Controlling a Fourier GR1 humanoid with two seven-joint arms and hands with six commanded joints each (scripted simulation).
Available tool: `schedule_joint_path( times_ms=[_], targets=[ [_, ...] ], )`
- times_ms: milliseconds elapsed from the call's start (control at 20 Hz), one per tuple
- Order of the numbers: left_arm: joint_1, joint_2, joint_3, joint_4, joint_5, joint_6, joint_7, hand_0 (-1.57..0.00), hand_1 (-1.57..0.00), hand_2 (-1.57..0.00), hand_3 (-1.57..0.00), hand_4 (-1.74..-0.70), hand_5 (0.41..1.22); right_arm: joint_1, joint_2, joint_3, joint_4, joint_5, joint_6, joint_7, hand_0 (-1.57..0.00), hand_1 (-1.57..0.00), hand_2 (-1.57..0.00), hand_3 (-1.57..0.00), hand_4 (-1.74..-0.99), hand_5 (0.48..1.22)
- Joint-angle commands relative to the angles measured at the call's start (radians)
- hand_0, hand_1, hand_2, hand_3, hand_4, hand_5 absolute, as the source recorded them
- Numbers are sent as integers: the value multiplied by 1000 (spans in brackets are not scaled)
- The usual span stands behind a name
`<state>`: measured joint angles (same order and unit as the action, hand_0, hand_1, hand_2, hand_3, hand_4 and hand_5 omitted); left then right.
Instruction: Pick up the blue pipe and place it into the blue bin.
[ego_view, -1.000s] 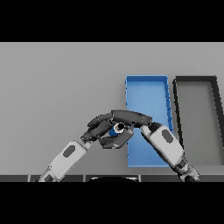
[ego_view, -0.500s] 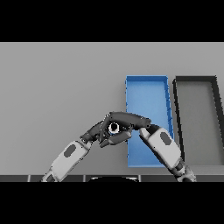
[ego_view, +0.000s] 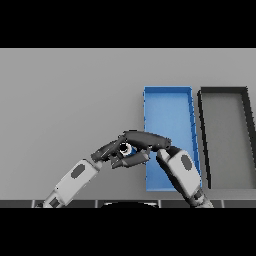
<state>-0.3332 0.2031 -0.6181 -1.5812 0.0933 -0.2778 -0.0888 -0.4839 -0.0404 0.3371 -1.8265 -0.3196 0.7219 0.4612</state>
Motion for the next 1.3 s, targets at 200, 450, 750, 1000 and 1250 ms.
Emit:
schedule_joint_path(
  times_ms=[200, 450, 750, 1000, 1250],
  targets=[
    [2, 3, 6, 17, -55, 10, 4, -205, -167, -171, -69, -912, 901, 23, 53, -35, -15, 1, 32, 1, -1567, -1567, -1567, -1566, -1484, 1215],
    [13, 15, 11, 21, -67, 26, 39, -66, -54, -55, -22, -828, 689, 37, 73, -42, -32, 20, 23, -23, -1570, -1570, -1570, -1569, -1485, 1219],
    [26, -1, 29, 6, -22, 49, 169, -17, -13, -14, -5, -880, 605, 17, 101, -64, -15, -16, 8, 2, -1571, -1571, -1571, -1571, -1492, 1220],
    [40, 8, 24, 9, -36, 52, 167, -5, -4, -4, -1, -870, 535, -86, 25, -72, 8, -363, -189, 146, -1571, -1571, -1571, -1571, -1494, 1221],
    [64, 11, 7, -6, -43, 49, 167, -1, -1, -1, 0, -864, 503, -279, -104, -110, 2, -530, -365, 145, -1571, -1571, -1571, -1571, -1493, 1221]
  ],
)
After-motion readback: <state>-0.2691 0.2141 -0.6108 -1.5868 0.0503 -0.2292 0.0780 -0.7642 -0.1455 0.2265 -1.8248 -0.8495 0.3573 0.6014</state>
